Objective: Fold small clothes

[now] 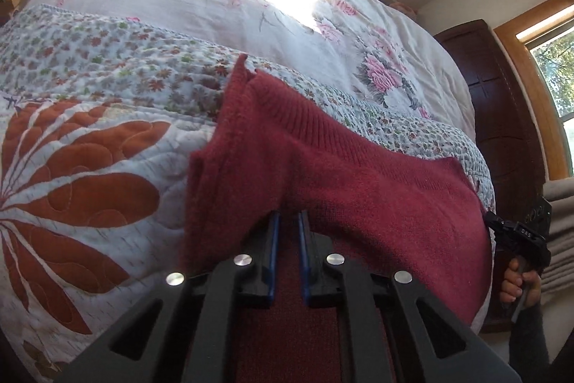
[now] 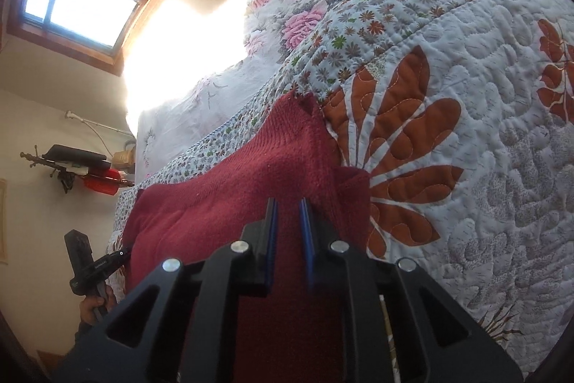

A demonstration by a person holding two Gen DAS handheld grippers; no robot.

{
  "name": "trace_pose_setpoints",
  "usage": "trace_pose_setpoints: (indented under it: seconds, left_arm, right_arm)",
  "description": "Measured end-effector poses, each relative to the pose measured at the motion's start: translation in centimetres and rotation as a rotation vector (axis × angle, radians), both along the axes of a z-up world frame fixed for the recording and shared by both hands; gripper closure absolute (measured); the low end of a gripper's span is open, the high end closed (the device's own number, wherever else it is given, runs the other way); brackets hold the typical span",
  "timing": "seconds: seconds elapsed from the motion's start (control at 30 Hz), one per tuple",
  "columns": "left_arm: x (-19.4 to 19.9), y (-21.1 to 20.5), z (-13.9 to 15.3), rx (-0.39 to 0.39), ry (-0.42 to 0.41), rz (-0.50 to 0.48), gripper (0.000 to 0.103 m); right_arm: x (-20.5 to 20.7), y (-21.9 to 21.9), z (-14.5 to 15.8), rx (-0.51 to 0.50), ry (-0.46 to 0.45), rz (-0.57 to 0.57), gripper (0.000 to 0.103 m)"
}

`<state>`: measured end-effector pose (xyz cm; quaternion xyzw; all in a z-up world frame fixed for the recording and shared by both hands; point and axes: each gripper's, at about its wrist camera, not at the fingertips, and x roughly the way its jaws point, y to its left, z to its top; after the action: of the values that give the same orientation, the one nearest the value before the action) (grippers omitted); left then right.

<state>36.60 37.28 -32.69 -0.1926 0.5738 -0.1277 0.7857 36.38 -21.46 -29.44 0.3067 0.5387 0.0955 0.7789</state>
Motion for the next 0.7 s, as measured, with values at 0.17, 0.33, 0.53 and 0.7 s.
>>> trace_pose_setpoints:
  seconds: [0.17, 0.33, 0.53, 0.7]
  left_arm:
    - [-4.9, -1.3, 4.7, -0.141, -0.130, -0.081, 0.067]
    - [-7.4, 0.3, -1.4, -0.049, -0.039, -0.010, 0.086]
    - [-11.7, 2.0, 3.0, -0.213, -0.141, 0.058, 0.074]
    - [-15.5, -0.5, 1.2, -0.173, -0.082, -0.020, 0.074]
  right_arm:
    - [-5.0, 2.9, 1.8, 0.047, -0.046, 0.134, 0.085]
    - [-6.1, 2.6, -2.0, 0.051, 0.010, 0.125, 0.103]
    - [-8.7, 2.4, 2.2, 0.073, -0.045, 0.141, 0.088]
    - [-12.5, 3.6, 0.1, 0.059, 0.021, 0.207, 0.088]
